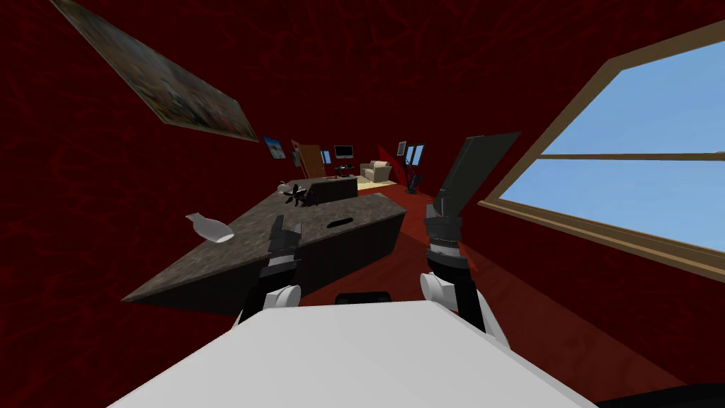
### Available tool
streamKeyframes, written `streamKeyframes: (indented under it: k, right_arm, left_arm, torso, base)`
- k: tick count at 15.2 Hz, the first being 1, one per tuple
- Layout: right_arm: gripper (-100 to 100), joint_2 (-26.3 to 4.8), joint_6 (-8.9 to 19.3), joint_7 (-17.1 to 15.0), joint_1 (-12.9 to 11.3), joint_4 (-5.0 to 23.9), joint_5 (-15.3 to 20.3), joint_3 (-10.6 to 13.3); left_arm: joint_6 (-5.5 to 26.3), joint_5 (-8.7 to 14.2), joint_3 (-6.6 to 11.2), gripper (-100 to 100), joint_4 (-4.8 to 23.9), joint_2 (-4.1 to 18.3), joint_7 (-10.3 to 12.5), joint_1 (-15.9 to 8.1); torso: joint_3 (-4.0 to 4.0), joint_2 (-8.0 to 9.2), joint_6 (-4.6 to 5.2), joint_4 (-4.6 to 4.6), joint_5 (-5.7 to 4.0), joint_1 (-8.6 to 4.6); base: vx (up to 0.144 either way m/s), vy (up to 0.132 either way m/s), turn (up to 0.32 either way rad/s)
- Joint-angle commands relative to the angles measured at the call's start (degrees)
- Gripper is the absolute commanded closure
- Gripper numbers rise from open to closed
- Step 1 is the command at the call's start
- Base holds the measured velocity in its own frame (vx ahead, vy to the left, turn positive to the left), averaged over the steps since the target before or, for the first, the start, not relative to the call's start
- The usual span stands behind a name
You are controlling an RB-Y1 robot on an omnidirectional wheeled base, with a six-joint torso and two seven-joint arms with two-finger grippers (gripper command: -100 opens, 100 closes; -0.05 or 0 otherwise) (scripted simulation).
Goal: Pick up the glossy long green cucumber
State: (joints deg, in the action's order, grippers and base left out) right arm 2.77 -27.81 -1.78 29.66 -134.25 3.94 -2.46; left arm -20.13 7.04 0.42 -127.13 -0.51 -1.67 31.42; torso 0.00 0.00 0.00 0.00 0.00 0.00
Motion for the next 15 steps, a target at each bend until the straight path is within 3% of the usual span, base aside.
streamKeyframes:
  k: [1, 2, 3, 5, 6, 8, 15]
  right_arm:
    - [0, 0.0, 0.0, 0.0, 0.0, 0.0, 0.0, 0.0]
    - [0, 0.0, 0.0, 0.0, 0.0, 0.0, 0.0, 0.0]
    - [0, 0.0, 0.0, 0.0, 0.0, 0.0, 0.0, 0.0]
    - [0, 0.0, 0.0, 0.0, 0.0, 0.0, 0.0, 0.0]
    - [0, 0.0, 0.0, 0.0, 0.0, 0.0, 0.0, 0.0]
    - [0, 0.0, 0.0, 0.0, 0.0, 0.0, 0.0, 0.0]
    - [0, 0.0, 0.0, 0.0, 0.0, 0.0, 0.0, 0.0]
  left_arm:
    - [0.9, 0.1, 0.29, -100, 0.0, 2.1, 0.2, 0.0]
    - [1.7, 0.2, 0.58, -100, -0.1, 3.6, 0.5, 0.0]
    - [1.7, 0.2, 0.58, -100, -0.1, 3.6, 0.5, 0.0]
    - [4.3, 0.6, 1.43, -100, -0.2, 6.5, 1.2, 0.0]
    - [4.3, 0.6, 1.43, -100, -0.2, 6.5, 1.2, 0.0]
    - [7.4, 1.1, 2.62, -100, -0.4, 9.0, 2.2, 0.0]
    - [14.9, 2.1, 4.94, -100, -0.7, 12.1, 4.2, 0.0]
  torso:
    - [0.00, 0.00, 0.00, 0.00, 0.00, 0.00]
    - [0.00, -0.01, 0.01, 0.00, 0.00, 0.00]
    - [-0.02, -0.03, 0.01, -0.01, 0.00, -0.01]
    - [-0.04, -0.07, 0.01, -0.02, -0.01, -0.03]
    - [-0.06, -0.11, 0.01, -0.02, -0.01, -0.05]
    - [-0.08, -0.13, 0.01, -0.03, -0.02, -0.07]
    - [-0.11, -0.19, 0.01, -0.04, -0.02, -0.10]
  base:
    - [0.005, -0.004, -0.035]
    - [0.015, -0.011, -0.060]
    - [0.017, -0.012, -0.037]
    - [0.027, -0.018, -0.064]
    - [0.032, -0.019, -0.058]
    - [0.041, -0.025, -0.093]
    - [0.043, -0.027, -0.084]
